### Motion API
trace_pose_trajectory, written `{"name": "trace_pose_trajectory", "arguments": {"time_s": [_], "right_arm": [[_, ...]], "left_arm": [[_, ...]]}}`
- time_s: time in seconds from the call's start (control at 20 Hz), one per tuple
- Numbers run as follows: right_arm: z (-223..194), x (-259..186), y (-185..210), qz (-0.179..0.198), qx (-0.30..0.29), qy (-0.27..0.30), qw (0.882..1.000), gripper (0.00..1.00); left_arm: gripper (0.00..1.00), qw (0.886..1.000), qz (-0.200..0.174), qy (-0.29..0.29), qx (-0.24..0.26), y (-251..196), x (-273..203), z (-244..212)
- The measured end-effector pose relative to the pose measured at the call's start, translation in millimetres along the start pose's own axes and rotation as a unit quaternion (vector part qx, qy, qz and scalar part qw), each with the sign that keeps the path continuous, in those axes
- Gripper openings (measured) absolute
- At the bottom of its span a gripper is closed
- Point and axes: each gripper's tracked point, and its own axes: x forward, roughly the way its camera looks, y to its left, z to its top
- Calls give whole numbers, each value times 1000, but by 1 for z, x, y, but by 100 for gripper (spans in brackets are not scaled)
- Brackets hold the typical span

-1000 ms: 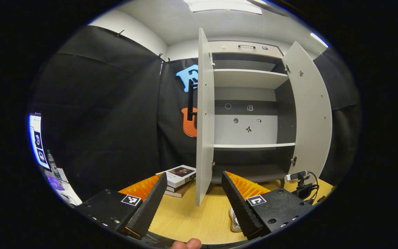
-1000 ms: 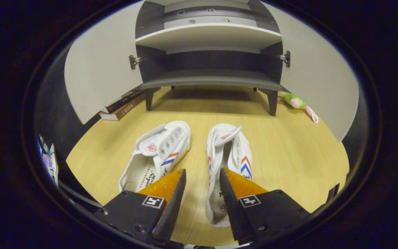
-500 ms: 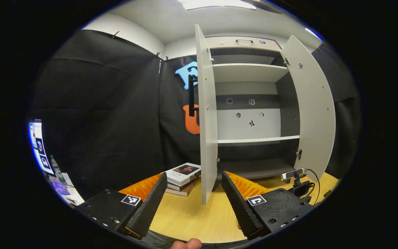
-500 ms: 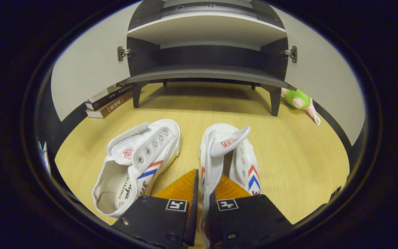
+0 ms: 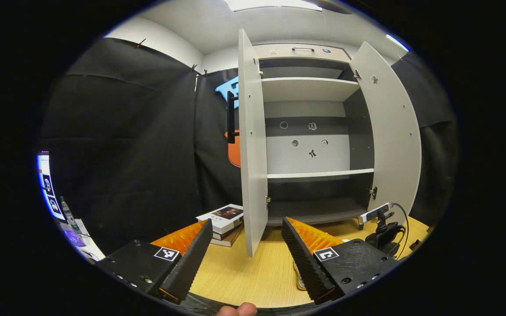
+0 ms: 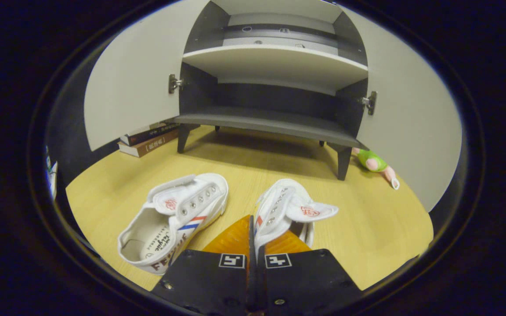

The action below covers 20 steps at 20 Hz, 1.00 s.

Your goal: Grab one shoe with the right hand and put it into the shoe cabinet, grab the other shoe with the left hand and put it into the shoe cabinet; then close the right door with the right hand and the left door with the left hand.

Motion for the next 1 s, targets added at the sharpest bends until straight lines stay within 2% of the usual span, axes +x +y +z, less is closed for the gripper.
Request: {"name": "trace_pose_trajectory", "arguments": {"time_s": [0.25, 0.35, 0.55, 0.75, 0.9, 1.0], "right_arm": [[85, -60, -1, 13, -29, -76, 997, 3], [134, -83, -1, 30, -40, -118, 992, 3], [235, -107, -15, 24, -58, -163, 985, 4], [330, -70, -36, 14, -63, -155, 986, 3], [378, -19, -53, 2, -43, -132, 990, 3], [396, 25, -64, -5, -59, -87, 994, 4]], "left_arm": [[95, 1000, -24, -7, -14, -22, 3, 2], [95, 999, -35, -15, -22, -32, 7, 4], [95, 998, -52, -14, -25, -46, 8, 3], [95, 997, -62, -31, -21, -52, 6, 9], [95, 997, -60, -38, -7, -51, 3, 11], [95, 997, -61, -40, -12, -52, 4, 14]]}}
